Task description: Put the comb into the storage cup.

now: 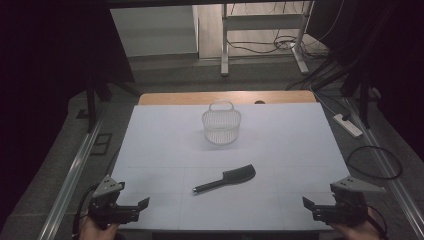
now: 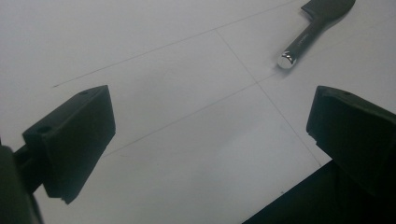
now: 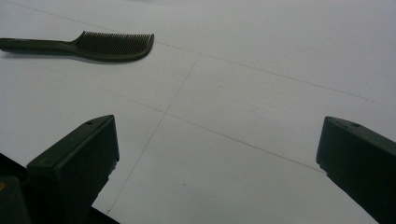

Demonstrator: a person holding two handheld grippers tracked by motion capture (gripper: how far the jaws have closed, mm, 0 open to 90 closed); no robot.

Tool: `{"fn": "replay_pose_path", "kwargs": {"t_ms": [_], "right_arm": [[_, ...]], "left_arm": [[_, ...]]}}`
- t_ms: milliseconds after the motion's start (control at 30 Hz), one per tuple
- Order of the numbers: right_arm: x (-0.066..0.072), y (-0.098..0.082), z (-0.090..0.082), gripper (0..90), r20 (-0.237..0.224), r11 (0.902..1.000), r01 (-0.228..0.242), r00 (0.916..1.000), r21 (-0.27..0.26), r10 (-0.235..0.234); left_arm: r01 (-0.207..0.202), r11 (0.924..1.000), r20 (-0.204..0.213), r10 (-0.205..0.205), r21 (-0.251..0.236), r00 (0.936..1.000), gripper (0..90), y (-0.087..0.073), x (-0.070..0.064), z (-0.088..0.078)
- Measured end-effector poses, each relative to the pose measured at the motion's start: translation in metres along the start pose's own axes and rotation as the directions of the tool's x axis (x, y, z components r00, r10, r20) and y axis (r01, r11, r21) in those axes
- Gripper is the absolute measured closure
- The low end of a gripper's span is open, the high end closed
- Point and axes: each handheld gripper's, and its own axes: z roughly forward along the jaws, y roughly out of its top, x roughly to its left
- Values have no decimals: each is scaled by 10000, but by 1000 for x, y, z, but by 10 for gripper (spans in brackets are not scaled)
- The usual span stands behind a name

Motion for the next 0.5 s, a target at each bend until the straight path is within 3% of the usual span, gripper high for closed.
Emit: {"fn": "replay_pose_path", "kwargs": {"t_ms": [500], "right_arm": [[1,0,0,0,-167,9998,180,9997,66,-179]], "left_arm": [[55,9999,246,-52,-152,9997,23,-1,2,-2]]}}
